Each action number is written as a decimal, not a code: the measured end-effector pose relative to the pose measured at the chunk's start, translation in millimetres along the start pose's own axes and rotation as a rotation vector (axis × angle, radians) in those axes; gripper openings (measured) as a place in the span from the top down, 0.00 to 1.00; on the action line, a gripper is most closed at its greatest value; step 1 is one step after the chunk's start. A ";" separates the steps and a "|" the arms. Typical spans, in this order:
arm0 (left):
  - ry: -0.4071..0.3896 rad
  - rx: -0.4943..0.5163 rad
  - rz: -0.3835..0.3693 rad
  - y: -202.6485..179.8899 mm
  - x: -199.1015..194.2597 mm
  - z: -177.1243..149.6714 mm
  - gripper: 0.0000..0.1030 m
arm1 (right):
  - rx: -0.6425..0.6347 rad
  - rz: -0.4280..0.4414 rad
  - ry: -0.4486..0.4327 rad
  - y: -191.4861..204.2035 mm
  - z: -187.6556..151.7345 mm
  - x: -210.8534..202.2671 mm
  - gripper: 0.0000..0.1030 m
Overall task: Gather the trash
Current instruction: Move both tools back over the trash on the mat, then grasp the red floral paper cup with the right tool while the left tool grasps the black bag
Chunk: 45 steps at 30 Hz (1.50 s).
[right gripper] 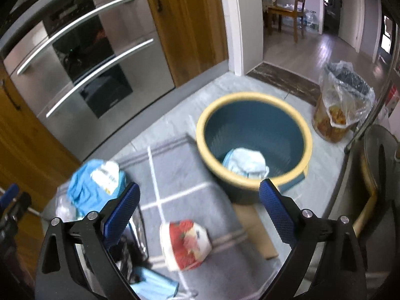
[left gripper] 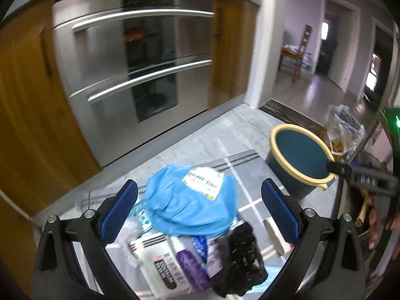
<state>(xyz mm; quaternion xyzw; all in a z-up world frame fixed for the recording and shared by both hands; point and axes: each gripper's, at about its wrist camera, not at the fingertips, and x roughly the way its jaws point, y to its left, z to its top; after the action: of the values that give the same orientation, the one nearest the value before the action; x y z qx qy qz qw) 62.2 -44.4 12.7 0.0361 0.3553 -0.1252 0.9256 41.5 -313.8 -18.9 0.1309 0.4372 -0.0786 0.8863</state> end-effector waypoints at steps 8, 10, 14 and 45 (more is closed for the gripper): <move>0.052 0.005 0.019 17.3 13.5 -29.1 0.05 | 0.005 -0.028 0.118 14.1 -45.5 14.8 0.07; 0.070 -0.017 -0.001 18.8 18.6 -35.3 0.05 | -0.003 -0.037 0.157 15.6 -52.8 24.7 0.07; 0.130 -0.046 -0.018 17.8 31.2 -46.2 0.05 | 0.000 -0.067 0.213 15.1 -60.9 43.0 0.07; 0.396 0.103 -0.140 -26.7 82.1 -90.2 0.52 | -0.144 -0.050 0.461 40.1 -98.4 114.5 0.23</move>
<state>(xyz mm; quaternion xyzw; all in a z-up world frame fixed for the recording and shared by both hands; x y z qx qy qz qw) 55.7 -73.1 -108.6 0.0826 0.5249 -0.1979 0.8237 46.8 -248.8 -160.9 0.0707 0.6355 -0.0372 0.7680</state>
